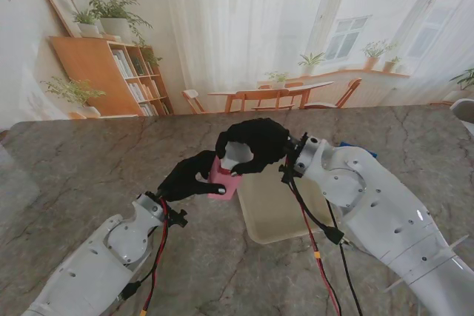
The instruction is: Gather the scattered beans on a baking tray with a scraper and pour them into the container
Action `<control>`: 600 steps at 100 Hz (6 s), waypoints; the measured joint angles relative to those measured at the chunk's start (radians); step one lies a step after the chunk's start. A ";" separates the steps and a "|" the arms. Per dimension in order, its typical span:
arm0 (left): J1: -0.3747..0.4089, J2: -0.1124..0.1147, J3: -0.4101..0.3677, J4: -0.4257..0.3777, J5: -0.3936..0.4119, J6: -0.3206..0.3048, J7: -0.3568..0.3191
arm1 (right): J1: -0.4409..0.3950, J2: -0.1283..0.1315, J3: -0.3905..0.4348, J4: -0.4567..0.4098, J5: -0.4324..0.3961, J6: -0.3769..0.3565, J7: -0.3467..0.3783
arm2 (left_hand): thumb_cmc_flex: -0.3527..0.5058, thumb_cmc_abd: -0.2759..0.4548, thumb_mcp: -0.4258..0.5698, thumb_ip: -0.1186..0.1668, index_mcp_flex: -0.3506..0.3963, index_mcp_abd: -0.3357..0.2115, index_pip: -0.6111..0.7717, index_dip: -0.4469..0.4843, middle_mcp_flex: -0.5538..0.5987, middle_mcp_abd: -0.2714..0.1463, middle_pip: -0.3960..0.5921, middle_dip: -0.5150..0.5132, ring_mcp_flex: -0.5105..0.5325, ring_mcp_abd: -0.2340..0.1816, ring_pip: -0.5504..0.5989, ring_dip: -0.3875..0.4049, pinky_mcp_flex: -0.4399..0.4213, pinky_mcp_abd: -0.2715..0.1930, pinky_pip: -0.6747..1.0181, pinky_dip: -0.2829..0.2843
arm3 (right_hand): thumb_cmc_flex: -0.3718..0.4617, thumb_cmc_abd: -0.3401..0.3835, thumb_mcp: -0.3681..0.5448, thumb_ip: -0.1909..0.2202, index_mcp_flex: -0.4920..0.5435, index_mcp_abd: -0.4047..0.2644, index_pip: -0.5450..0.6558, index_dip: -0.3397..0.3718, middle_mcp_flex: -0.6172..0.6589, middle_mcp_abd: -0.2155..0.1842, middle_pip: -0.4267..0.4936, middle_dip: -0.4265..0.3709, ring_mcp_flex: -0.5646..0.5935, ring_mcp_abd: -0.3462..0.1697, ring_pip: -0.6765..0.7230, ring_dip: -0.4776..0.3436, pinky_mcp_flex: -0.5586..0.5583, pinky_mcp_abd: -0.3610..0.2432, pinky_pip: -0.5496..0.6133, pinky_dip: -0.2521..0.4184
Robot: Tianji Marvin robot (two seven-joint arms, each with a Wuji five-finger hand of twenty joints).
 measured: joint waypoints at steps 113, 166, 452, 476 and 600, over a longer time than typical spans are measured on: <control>0.036 -0.006 -0.031 -0.026 0.006 0.028 0.036 | 0.024 0.000 -0.043 0.027 -0.158 0.007 -0.100 | 0.000 -0.034 0.000 0.000 0.020 -0.041 0.015 -0.038 0.013 -0.005 0.009 0.009 0.010 -0.005 0.000 0.001 0.006 -0.002 -0.014 -0.002 | -0.161 0.090 0.117 0.044 -0.062 -0.057 -0.130 0.077 -0.052 -0.143 -0.053 -0.007 -0.075 -0.135 -0.046 0.052 -0.260 0.002 -0.050 -0.010; 0.050 -0.007 -0.047 -0.051 -0.013 0.046 0.040 | -0.036 0.007 -0.024 -0.031 -0.103 0.127 -0.058 | 0.000 -0.040 0.000 -0.001 0.021 -0.045 0.015 -0.038 0.013 -0.005 0.009 0.023 0.010 -0.005 0.000 0.003 0.006 -0.002 -0.020 -0.002 | -0.233 0.364 -0.022 0.178 -0.086 0.123 -0.398 0.147 -0.151 -0.121 -0.011 -0.057 -0.165 -0.144 0.098 0.087 -0.396 0.094 -0.047 0.040; 0.049 -0.025 -0.052 -0.053 0.007 -0.023 0.110 | 0.046 0.028 -0.056 -0.081 0.098 0.109 0.219 | 0.000 -0.044 0.000 -0.001 0.019 -0.073 0.032 -0.079 0.021 -0.037 0.008 -0.010 0.041 -0.052 -0.091 0.053 0.048 -0.082 -0.106 -0.063 | -0.174 0.704 -0.552 0.263 -0.263 0.399 -0.829 0.150 -0.465 -0.005 -0.308 -0.210 -0.553 0.084 -0.263 -0.020 -0.739 0.155 -0.212 0.037; 0.050 -0.025 -0.053 -0.054 0.010 -0.023 0.107 | 0.025 0.024 -0.028 -0.112 0.032 0.190 0.179 | 0.000 -0.044 0.000 -0.001 0.019 -0.073 0.032 -0.085 0.021 -0.037 0.008 -0.015 0.041 -0.053 -0.091 0.053 0.048 -0.082 -0.106 -0.063 | -0.174 0.716 -0.575 0.271 -0.297 0.428 -0.853 0.151 -0.490 0.026 -0.321 -0.210 -0.567 0.097 -0.268 -0.021 -0.751 0.166 -0.216 0.037; 0.060 -0.018 -0.064 -0.075 0.004 0.001 0.084 | -0.053 0.052 0.098 -0.113 -0.233 -0.015 0.024 | 0.000 -0.044 0.000 -0.001 0.019 -0.073 0.032 -0.086 0.021 -0.037 0.007 -0.015 0.041 -0.053 -0.091 0.055 0.048 -0.082 -0.107 -0.063 | -0.183 0.200 0.271 0.274 -0.407 0.468 -1.018 0.190 -0.658 0.038 -0.122 -0.181 -0.605 0.046 -0.120 -0.058 -0.653 0.138 -0.167 0.050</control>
